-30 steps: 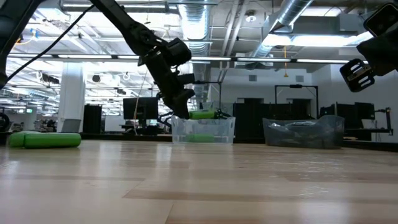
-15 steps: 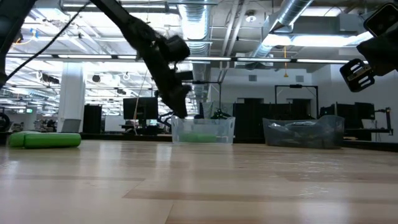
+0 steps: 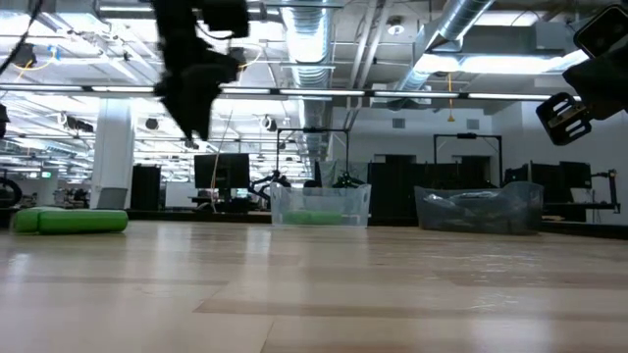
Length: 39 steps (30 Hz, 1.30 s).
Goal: Pick & Place Travel size toiletries
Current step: Put the green shampoo into the transparent bin
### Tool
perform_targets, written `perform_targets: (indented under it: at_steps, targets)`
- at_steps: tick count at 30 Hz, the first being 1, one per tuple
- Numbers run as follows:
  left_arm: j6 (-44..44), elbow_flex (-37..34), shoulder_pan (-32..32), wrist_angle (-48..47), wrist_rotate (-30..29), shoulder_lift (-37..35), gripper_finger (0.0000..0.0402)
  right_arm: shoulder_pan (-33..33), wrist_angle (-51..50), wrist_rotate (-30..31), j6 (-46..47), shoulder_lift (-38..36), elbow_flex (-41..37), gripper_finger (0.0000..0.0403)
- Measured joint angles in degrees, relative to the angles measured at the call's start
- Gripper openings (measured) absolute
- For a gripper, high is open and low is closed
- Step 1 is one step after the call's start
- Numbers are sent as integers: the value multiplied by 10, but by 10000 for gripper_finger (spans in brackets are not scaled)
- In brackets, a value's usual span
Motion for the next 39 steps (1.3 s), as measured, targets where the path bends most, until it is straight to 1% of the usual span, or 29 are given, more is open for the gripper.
perform_targets:
  at_steps: [4, 8, 12, 16, 20, 29, 35, 39]
  targets:
    - [-102, -86, -38, -9, 28, -62, 269, 0, -1, 0, 0, 0, 0, 0]
    - [-183, -169, -70, -13, 37, -112, 269, 0, 0, 0, 0, 0, 0, 0]
    - [-231, -232, -101, -3, 74, -144, 269, 0, 0, 0, 0, 0, 0, 0]
    - [-254, -274, -141, -4, 109, -147, 269, 0, -1, 0, 0, 0, 0, 0]
    - [-297, -290, -183, -3, 138, -146, 269, 0, 0, 0, 0, 0, 0, 0]
    - [-366, -290, -277, -1, 139, -133, 269, 0, 0, 0, 0, 0, 0, 0]
    - [-373, -290, -300, 17, 137, -105, 269, 0, 0, 0, 0, 0, 0, 0]
    - [-373, -305, -302, 54, 138, -86, 269, 0, 0, 0, 0, 0, 0, 0]
